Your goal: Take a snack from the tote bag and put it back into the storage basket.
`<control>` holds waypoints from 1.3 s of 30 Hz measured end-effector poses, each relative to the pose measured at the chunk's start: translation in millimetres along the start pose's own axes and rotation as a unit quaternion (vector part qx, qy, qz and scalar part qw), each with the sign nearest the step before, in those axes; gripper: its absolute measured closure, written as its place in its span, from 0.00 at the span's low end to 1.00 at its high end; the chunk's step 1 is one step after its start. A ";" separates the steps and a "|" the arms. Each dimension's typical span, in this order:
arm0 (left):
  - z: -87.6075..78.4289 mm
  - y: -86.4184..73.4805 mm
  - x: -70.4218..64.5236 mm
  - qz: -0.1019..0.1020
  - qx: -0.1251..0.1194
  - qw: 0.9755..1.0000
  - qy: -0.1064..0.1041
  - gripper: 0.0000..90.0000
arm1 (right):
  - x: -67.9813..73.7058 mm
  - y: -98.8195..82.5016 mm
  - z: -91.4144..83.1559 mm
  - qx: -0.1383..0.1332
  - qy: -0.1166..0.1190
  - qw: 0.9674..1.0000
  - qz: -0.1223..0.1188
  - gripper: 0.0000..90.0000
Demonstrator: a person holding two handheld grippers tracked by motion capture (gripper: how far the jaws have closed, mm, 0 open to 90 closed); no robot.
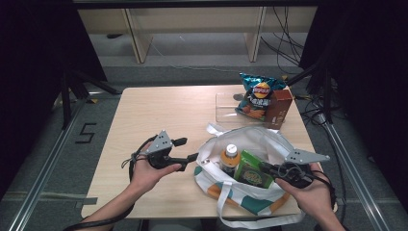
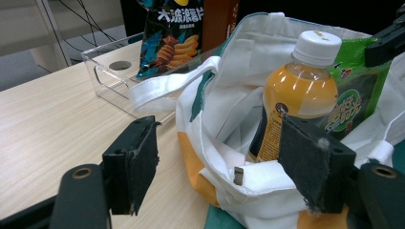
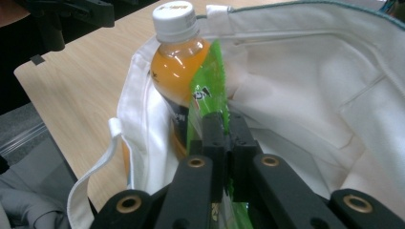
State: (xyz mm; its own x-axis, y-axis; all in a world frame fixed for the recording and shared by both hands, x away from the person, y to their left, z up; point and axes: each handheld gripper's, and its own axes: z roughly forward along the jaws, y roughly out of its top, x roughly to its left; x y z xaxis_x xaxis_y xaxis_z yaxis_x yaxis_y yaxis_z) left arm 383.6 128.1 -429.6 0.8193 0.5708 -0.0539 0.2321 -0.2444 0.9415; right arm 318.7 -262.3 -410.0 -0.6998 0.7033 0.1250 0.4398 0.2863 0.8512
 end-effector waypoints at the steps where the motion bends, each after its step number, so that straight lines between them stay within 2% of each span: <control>1: -0.2 0.1 0.1 0.000 0.000 1.000 0.000 0.33 | -1.2 1.0 -0.9 0.000 -0.003 1.000 -0.012 1.00; 3: -0.4 0.2 0.1 0.000 0.000 1.000 0.000 0.33 | -1.4 2.3 -1.7 0.001 -0.006 1.000 -0.026 1.00; 4: -0.5 0.1 0.1 -0.001 0.000 1.000 0.001 0.33 | 1.4 2.1 -1.5 0.002 -0.003 1.000 -0.013 1.00; 6: -0.6 -0.1 0.0 -0.001 0.000 1.000 0.001 0.33 | 2.8 2.4 -1.2 0.000 -0.004 1.000 -0.012 1.00; 11: -0.8 0.1 0.7 0.000 -0.001 1.000 0.001 0.33 | 0.6 4.8 -3.7 0.004 -0.001 0.999 -0.036 1.00; 13: -1.0 0.1 0.5 0.000 0.000 1.000 0.000 0.33 | 1.3 5.7 -5.1 0.005 -0.001 1.000 -0.030 1.00; 14: -1.1 0.2 0.6 0.002 -0.001 1.000 0.000 0.33 | 0.1 6.1 -4.9 -0.005 -0.008 0.999 -0.040 1.00; 15: -1.1 0.2 0.3 0.000 -0.001 1.000 0.001 0.33 | 1.5 6.6 -6.6 0.002 -0.003 1.000 -0.027 1.00; 16: -1.1 0.3 0.5 0.000 -0.002 1.000 0.001 0.33 | 1.8 7.4 -7.2 -0.004 -0.003 1.000 -0.022 1.00; 17: -1.1 0.3 0.6 0.000 -0.002 1.000 0.001 0.33 | 1.8 7.7 -6.8 -0.017 -0.005 1.000 -0.021 1.00; 18: -1.0 0.2 0.6 0.000 -0.002 1.000 0.002 0.33 | 0.3 8.9 -7.6 -0.022 -0.005 0.999 -0.031 1.00; 19: -0.9 0.3 1.1 0.003 -0.001 1.000 0.000 0.33 | -0.5 10.6 -10.2 -0.015 -0.004 0.999 -0.034 1.00; 21: -0.9 0.0 0.4 -0.001 0.000 1.000 0.001 0.33 | 1.3 12.0 -11.3 -0.024 -0.003 1.000 -0.020 1.00; 22: -1.0 0.0 0.4 0.000 0.000 1.000 0.001 0.33 | 0.1 13.6 -13.9 -0.018 -0.002 1.000 -0.026 1.00; 23: -1.0 0.3 1.0 0.004 -0.001 1.000 0.000 0.33 | -1.1 14.6 -13.2 -0.030 -0.003 0.999 -0.033 1.00; 24: -1.0 0.1 0.4 -0.001 -0.001 1.000 0.002 0.33 | 0.7 15.4 -14.4 -0.030 -0.003 0.999 -0.021 1.00; 26: -1.2 0.1 0.5 -0.001 -0.001 1.000 0.002 0.33 | -1.1 18.0 -15.2 -0.037 -0.006 0.999 -0.031 1.00; 27: -1.3 0.0 0.5 -0.001 -0.001 1.000 0.002 0.33 | 0.1 18.4 -15.7 -0.037 -0.006 0.999 -0.024 1.00; 28: -1.3 0.0 0.5 -0.002 -0.002 1.000 0.002 0.33 | -1.6 19.9 -15.7 -0.039 -0.004 0.999 -0.033 1.00; 29: -1.3 0.0 0.6 -0.002 -0.002 1.000 0.002 0.33 | -1.8 20.8 -16.1 -0.040 -0.003 0.999 -0.033 1.00; 30: -1.2 0.0 0.9 -0.002 -0.004 1.000 0.000 0.33 | -0.2 21.4 -16.8 -0.036 -0.002 0.999 -0.022 1.00; 31: -0.9 -0.1 1.3 -0.002 -0.006 1.000 -0.002 0.33 | -0.4 21.9 -16.7 -0.040 -0.009 0.999 -0.024 1.00; 32: -1.0 -0.1 1.2 -0.001 -0.006 1.000 -0.001 0.33 | -2.4 23.1 -17.2 -0.042 -0.012 0.998 -0.037 1.00; 33: -1.0 -0.1 1.3 -0.001 -0.006 1.000 -0.001 0.33 | 0.5 23.6 -17.6 -0.037 -0.005 0.999 -0.016 1.00; 35: -1.1 -0.1 1.3 -0.001 -0.006 1.000 -0.002 0.33 | -2.7 26.1 -18.2 -0.041 -0.009 0.998 -0.036 1.00; 36: -1.7 0.1 0.8 -0.002 -0.004 1.000 0.001 0.33 | -1.7 26.6 -17.7 -0.048 -0.013 0.998 -0.030 1.00; 37: -1.9 0.3 0.8 -0.002 -0.003 1.000 0.002 0.33 | -3.2 28.4 -18.0 -0.050 -0.013 0.998 -0.038 1.00; 38: -2.0 0.4 0.9 -0.001 -0.004 1.000 0.002 0.33 | -1.9 29.1 -19.3 -0.040 -0.004 0.999 -0.025 1.00; 39: -2.0 0.3 1.0 -0.002 -0.004 1.000 0.002 0.33 | -3.8 30.8 -20.0 -0.040 -0.008 0.998 -0.037 1.00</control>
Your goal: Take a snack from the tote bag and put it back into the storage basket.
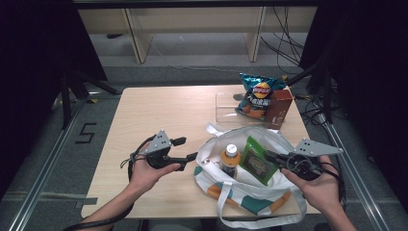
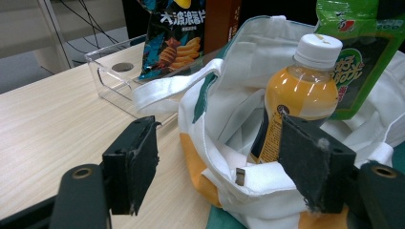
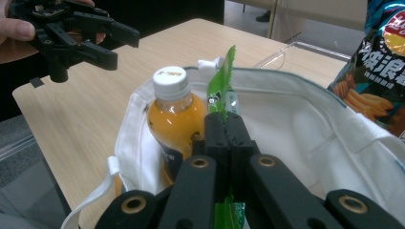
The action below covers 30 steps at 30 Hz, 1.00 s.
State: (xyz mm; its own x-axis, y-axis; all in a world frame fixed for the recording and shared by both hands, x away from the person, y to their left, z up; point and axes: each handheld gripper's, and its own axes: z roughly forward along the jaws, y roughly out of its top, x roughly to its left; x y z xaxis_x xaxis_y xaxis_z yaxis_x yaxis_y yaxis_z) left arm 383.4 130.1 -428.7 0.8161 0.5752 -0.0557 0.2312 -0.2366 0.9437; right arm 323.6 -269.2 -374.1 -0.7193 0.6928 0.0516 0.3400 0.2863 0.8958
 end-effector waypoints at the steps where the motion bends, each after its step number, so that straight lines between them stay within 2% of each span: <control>1: 0.0 -0.1 0.1 0.000 0.000 1.000 0.000 0.33 | 1.2 0.6 -0.1 -0.002 -0.004 1.000 0.009 1.00; 2: 0.0 -0.1 0.1 0.000 0.001 1.000 0.000 0.33 | -0.7 1.7 0.7 -0.012 -0.007 1.000 -0.001 1.00; 3: 0.0 -0.2 0.1 0.000 0.001 1.000 0.000 0.33 | 0.3 2.6 0.2 -0.010 -0.008 1.000 0.007 1.00; 5: -0.1 0.0 0.0 0.001 0.001 1.000 0.000 0.33 | -1.3 5.8 -2.2 0.000 -0.005 1.000 0.002 1.00; 6: 0.0 0.0 -0.1 0.000 0.000 1.000 0.000 0.33 | -2.3 6.4 -0.4 -0.016 -0.011 1.000 -0.007 1.00; 7: 0.0 0.0 0.0 0.000 0.000 1.000 0.000 0.33 | -3.0 7.7 -0.7 -0.016 -0.007 1.000 -0.011 1.00; 8: 0.0 0.1 0.0 0.000 0.000 1.000 0.000 0.33 | -0.7 8.6 -2.5 -0.005 -0.007 1.000 0.004 1.00; 9: 0.0 0.1 0.0 0.000 0.000 1.000 0.000 0.33 | -3.2 9.7 -1.1 -0.017 -0.010 1.000 -0.014 1.00; 11: 0.0 0.1 0.1 0.001 0.000 1.000 0.000 0.33 | -1.5 11.3 -2.3 -0.013 -0.010 1.000 -0.001 1.00; 12: -0.1 0.2 0.1 0.001 0.000 1.000 0.000 0.33 | -3.6 12.4 -2.1 -0.016 -0.013 1.000 -0.014 1.00; 14: -0.3 0.3 0.2 0.001 0.000 1.000 0.000 0.33 | -2.4 13.9 -3.2 -0.011 -0.010 1.000 -0.003 1.00; 16: -0.4 0.3 0.3 0.001 0.000 1.000 0.000 0.33 | -2.3 16.2 -3.8 -0.011 -0.007 1.000 -0.004 1.00; 19: -0.4 0.3 0.4 0.001 -0.001 1.000 0.000 0.33 | -4.0 20.3 -4.5 -0.019 -0.010 1.000 -0.016 1.00; 20: -0.4 0.4 0.4 0.000 -0.001 1.000 0.000 0.33 | -2.8 21.1 -4.2 -0.024 -0.014 1.000 -0.008 1.00; 22: -0.5 0.5 0.3 0.000 -0.002 1.000 0.000 0.33 | -5.2 23.8 -5.2 -0.022 -0.013 0.999 -0.019 1.00; 23: -0.6 0.6 0.2 -0.001 -0.002 1.000 0.000 0.33 | -4.5 24.2 -4.7 -0.028 -0.016 0.999 -0.013 1.00; 24: -0.7 0.7 0.3 0.000 -0.002 1.000 0.000 0.33 | -6.2 25.4 -4.7 -0.031 -0.018 0.999 -0.022 1.00; 25: -0.7 0.7 0.5 0.001 -0.002 1.000 0.000 0.33 | -6.4 26.4 -5.4 -0.027 -0.010 0.999 -0.016 1.00; 26: -0.8 0.6 0.6 0.000 -0.002 1.000 0.001 0.33 | -4.7 27.3 -7.3 -0.017 -0.013 1.000 -0.007 1.00; 27: -0.7 0.6 0.7 0.000 -0.001 1.000 0.001 0.33 | -7.0 28.2 -5.8 -0.033 -0.019 0.999 -0.021 1.00; 28: -0.6 0.5 0.7 0.000 -0.001 1.000 0.001 0.33 | -6.9 29.0 -6.5 -0.032 -0.013 0.999 -0.017 1.00; 29: -0.6 0.5 0.5 0.000 -0.001 1.000 0.000 0.33 | -8.4 30.2 -7.6 -0.029 -0.019 0.999 -0.026 1.00; 30: -0.5 0.6 0.4 -0.001 -0.002 1.000 0.000 0.33 | -7.2 30.4 -6.8 -0.034 -0.020 0.999 -0.016 1.00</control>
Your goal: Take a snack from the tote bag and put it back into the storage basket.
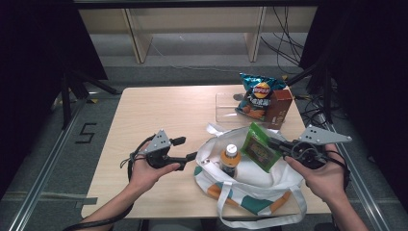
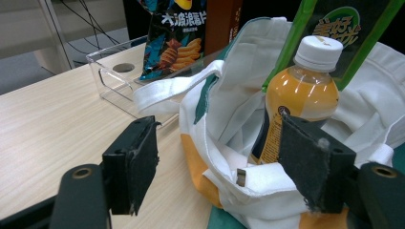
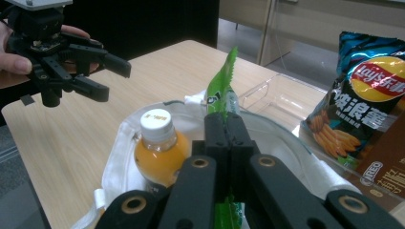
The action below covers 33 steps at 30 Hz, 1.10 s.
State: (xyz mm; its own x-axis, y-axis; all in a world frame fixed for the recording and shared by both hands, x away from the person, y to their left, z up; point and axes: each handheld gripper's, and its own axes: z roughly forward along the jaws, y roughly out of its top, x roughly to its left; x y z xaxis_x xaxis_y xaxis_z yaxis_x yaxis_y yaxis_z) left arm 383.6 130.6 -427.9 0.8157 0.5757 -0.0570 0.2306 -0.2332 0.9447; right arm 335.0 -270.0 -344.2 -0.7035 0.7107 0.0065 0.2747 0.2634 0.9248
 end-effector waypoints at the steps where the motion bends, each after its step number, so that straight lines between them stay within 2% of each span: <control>1: 0.0 0.1 0.0 0.000 0.000 1.000 0.000 0.33 | -1.2 0.8 -0.1 0.001 -0.001 1.000 -0.006 1.00; 2: 0.0 0.2 0.0 0.000 -0.001 1.000 0.000 0.33 | -0.2 1.3 -0.6 0.002 0.000 1.000 0.002 1.00; 3: -0.1 0.2 0.1 0.001 0.000 1.000 0.000 0.33 | -2.2 2.3 -0.9 0.005 0.003 1.000 -0.003 1.00; 4: -0.1 0.2 0.2 0.000 -0.001 1.000 0.000 0.33 | -1.5 2.9 -1.2 0.006 0.004 1.000 0.002 1.00; 7: -0.1 0.0 0.2 0.000 0.000 1.000 0.000 0.33 | -4.0 4.8 -0.2 -0.003 -0.001 1.000 -0.009 1.00; 8: 0.1 0.0 0.1 0.000 0.000 1.000 0.000 0.33 | -3.7 5.7 -1.2 0.004 0.005 1.000 -0.001 1.00; 9: 0.1 0.0 0.1 0.000 0.000 1.000 0.000 0.33 | -2.7 6.3 -1.8 0.007 0.002 1.000 0.007 1.00; 10: 0.2 0.0 0.0 -0.001 0.000 1.000 0.000 0.33 | -4.9 7.2 -1.5 0.003 0.000 1.000 -0.004 1.00; 11: 0.3 0.1 0.0 -0.001 0.000 1.000 0.000 0.33 | -5.3 7.8 -1.2 0.000 0.006 1.000 -0.002 1.00; 12: 0.3 0.1 -0.1 -0.001 -0.001 1.000 0.000 0.33 | -4.6 8.6 -2.4 0.006 0.002 1.000 0.003 1.00; 13: 0.2 0.3 -0.1 0.000 0.000 1.000 0.000 0.33 | -3.9 9.0 -1.9 -0.001 -0.005 1.000 0.007 1.00; 15: 0.2 0.4 -0.1 0.000 0.000 1.000 0.000 0.33 | -6.9 11.4 -2.7 -0.001 -0.001 1.000 -0.008 1.00; 16: 0.3 0.4 -0.2 0.000 0.000 1.000 0.000 0.33 | -5.2 11.9 -3.0 -0.002 -0.003 1.000 0.004 1.00; 17: 0.3 0.3 -0.3 0.000 0.000 1.000 0.000 0.33 | -7.2 12.5 -1.7 -0.014 -0.009 1.000 -0.009 1.00; 18: 0.4 0.3 -0.3 0.000 0.000 1.000 0.000 0.33 | -8.9 14.0 -3.3 -0.004 -0.005 1.000 -0.017 1.00; 19: 0.4 0.3 -0.3 0.000 0.000 1.000 0.000 0.33 | -6.7 14.2 -2.8 -0.005 0.001 1.000 0.000 1.00; 20: 0.3 0.3 -0.2 0.000 0.000 1.000 0.000 0.33 | -7.8 15.0 -2.7 -0.006 -0.002 1.000 -0.006 1.00; 21: 0.3 0.4 -0.1 0.000 0.000 1.000 0.000 0.32 | -7.3 15.2 -2.3 -0.010 -0.008 1.000 -0.003 1.00; 22: 0.3 0.3 0.0 -0.001 0.000 1.000 0.000 0.33 | -9.0 16.2 -2.9 -0.005 -0.002 1.000 -0.008 1.00; 25: 0.6 0.3 -0.4 0.000 -0.001 1.000 -0.001 0.33 | -7.3 15.9 -2.5 -0.009 -0.007 1.000 0.008 1.00; 26: 0.7 0.4 -0.5 0.000 -0.001 1.000 -0.001 0.33 | -7.4 15.9 -2.0 -0.014 -0.010 1.000 0.007 1.00; 27: 0.6 0.5 -0.6 0.001 -0.001 1.000 -0.001 0.33 | -9.7 16.4 -1.9 -0.017 -0.009 1.000 -0.005 1.00; 28: 0.6 0.5 -0.7 0.001 -0.001 1.000 -0.001 0.33 | -9.6 17.0 -2.7 -0.011 -0.003 1.000 -0.001 1.00; 32: 0.2 0.4 -0.3 0.001 -0.001 1.000 0.000 0.33 | -9.6 19.1 -3.2 -0.016 -0.004 1.000 0.003 1.00; 33: 0.2 0.4 -0.2 0.001 -0.001 1.000 0.000 0.33 | -10.4 20.2 -4.3 -0.013 -0.007 1.000 -0.002 1.00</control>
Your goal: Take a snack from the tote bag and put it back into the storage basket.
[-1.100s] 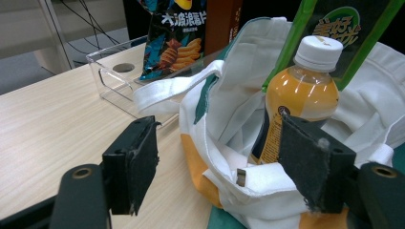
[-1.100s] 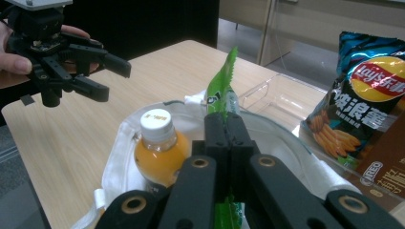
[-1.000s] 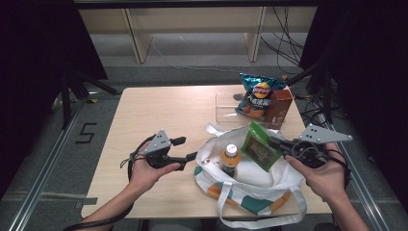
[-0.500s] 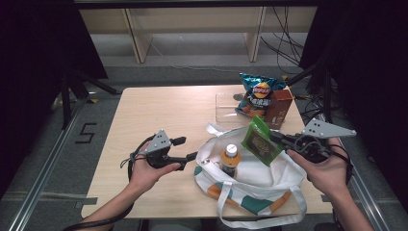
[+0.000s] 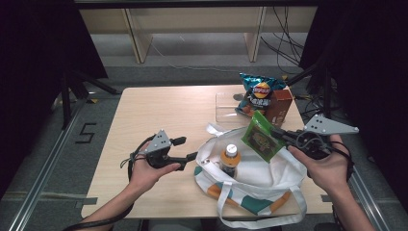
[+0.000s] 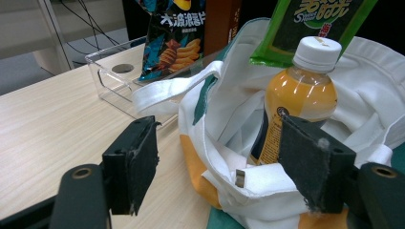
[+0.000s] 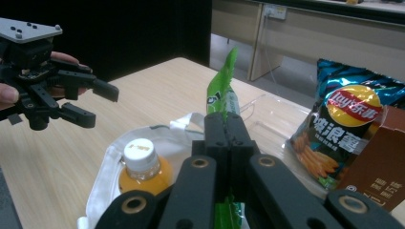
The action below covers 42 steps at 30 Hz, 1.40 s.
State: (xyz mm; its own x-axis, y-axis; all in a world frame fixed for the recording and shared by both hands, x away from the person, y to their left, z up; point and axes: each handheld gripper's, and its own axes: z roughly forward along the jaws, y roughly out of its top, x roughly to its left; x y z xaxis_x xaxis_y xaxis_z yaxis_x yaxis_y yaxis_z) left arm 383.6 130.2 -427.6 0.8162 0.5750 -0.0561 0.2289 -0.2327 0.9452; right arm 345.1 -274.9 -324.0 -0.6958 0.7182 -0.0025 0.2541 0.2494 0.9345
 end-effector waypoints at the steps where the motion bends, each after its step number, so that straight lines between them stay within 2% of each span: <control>1: 0.0 0.1 0.0 0.000 0.000 1.000 0.000 0.33 | -0.5 0.8 -0.2 -0.003 -0.002 1.000 -0.002 1.00; 3: 0.2 0.1 -0.2 0.000 0.000 1.000 0.000 0.33 | 0.2 2.2 -0.9 -0.005 -0.003 1.000 0.004 1.00; 7: 0.3 0.0 -0.1 0.000 0.000 1.000 0.000 0.33 | -3.1 5.1 -0.2 -0.019 -0.005 1.000 -0.011 1.00; 8: 0.2 0.0 0.1 0.000 0.000 1.000 0.000 0.33 | -1.0 5.7 -1.1 -0.014 -0.005 1.000 0.005 1.00; 9: 0.1 -0.1 0.1 -0.001 0.000 1.000 0.000 0.33 | -3.4 6.8 -0.4 -0.022 -0.007 1.000 -0.010 1.00; 11: 0.0 -0.1 0.1 0.000 0.000 1.000 0.000 0.33 | -1.9 8.5 -0.4 -0.025 -0.004 1.000 0.003 1.00; 15: -0.2 0.0 0.3 0.000 -0.001 1.000 0.000 0.33 | -3.0 13.4 -1.1 -0.032 -0.009 0.999 -0.005 1.00; 16: -0.3 0.1 0.3 0.000 -0.001 1.000 0.000 0.33 | -3.6 14.7 -0.6 -0.035 -0.003 0.999 -0.003 1.00; 17: -0.4 0.3 0.6 0.002 -0.001 1.000 -0.001 0.33 | -5.2 15.9 -1.2 -0.040 -0.016 0.999 -0.018 1.00; 18: -0.4 0.3 0.6 0.002 -0.001 1.000 -0.001 0.33 | -4.6 16.8 -1.8 -0.037 -0.013 0.999 -0.010 1.00; 19: -0.5 0.1 0.3 -0.001 -0.001 1.000 0.000 0.33 | -6.7 17.8 -1.7 -0.041 -0.014 0.999 -0.021 1.00; 20: -0.4 0.1 0.4 0.000 -0.001 1.000 -0.001 0.33 | -6.2 18.4 -1.1 -0.046 -0.021 0.999 -0.016 1.00; 21: -0.3 0.3 1.0 0.005 -0.001 1.000 -0.002 0.33 | -7.4 19.4 -1.5 -0.044 -0.016 0.999 -0.019 1.00; 22: -0.3 0.1 0.2 -0.001 -0.001 1.000 0.000 0.33 | -7.4 20.4 -1.8 -0.043 -0.019 0.999 -0.018 1.00; 23: -0.2 0.2 0.3 0.000 -0.001 1.000 0.000 0.33 | -6.2 20.6 -0.8 -0.046 -0.017 0.999 -0.007 1.00; 24: -0.1 0.2 0.3 0.000 -0.001 1.000 0.000 0.33 | -7.8 21.7 -0.9 -0.045 -0.012 0.999 -0.015 1.00; 25: -0.1 0.3 0.3 0.000 -0.001 1.000 0.000 0.33 | -8.8 22.7 -0.6 -0.051 -0.021 0.998 -0.021 1.00; 26: -0.1 0.2 0.3 0.000 -0.001 1.000 0.000 0.33 | -7.6 23.3 -0.9 -0.049 -0.022 0.998 -0.012 1.00; 29: 0.0 -0.1 0.2 0.000 0.000 1.000 -0.001 0.33 | -11.0 26.0 -0.4 -0.053 -0.021 0.998 -0.021 1.00; 30: 0.1 -0.2 0.1 0.000 0.000 1.000 -0.001 0.33 | -10.5 26.3 0.0 -0.053 -0.018 0.998 -0.012 1.00; 31: 0.1 -0.1 0.1 0.000 0.000 1.000 -0.001 0.33 | -10.9 26.7 0.3 -0.058 -0.028 0.998 -0.013 1.00; 32: 0.1 0.0 0.1 0.000 0.000 1.000 -0.001 0.33 | -10.6 27.5 -0.1 -0.053 -0.021 0.998 -0.004 1.00; 34: 0.0 0.1 0.2 0.000 0.000 1.000 -0.001 0.33 | -13.6 28.4 0.7 -0.058 -0.026 0.998 -0.015 1.00; 36: -0.1 0.3 0.2 0.000 -0.001 1.000 -0.001 0.33 | -14.7 28.9 1.4 -0.058 -0.029 0.998 -0.010 1.00; 37: -0.1 0.4 0.1 0.001 -0.001 1.000 0.000 0.33 | -16.8 29.3 2.1 -0.063 -0.029 0.997 -0.018 1.00; 38: -0.1 0.3 0.1 0.000 -0.001 1.000 0.000 0.33 | -16.1 29.3 2.4 -0.062 -0.032 0.998 -0.008 1.00; 42: 0.1 0.2 0.2 0.000 0.000 1.000 -0.001 0.33 | -19.5 30.5 4.3 -0.067 -0.033 0.997 -0.010 1.00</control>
State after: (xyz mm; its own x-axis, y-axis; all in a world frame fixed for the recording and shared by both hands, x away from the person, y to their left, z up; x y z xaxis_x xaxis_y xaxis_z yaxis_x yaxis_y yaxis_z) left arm 383.8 130.2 -427.4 0.8170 0.5738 -0.0560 0.2282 -0.2326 0.9454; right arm 369.2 -278.5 -296.9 -0.6523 0.7569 -0.0412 0.1461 0.1788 0.9730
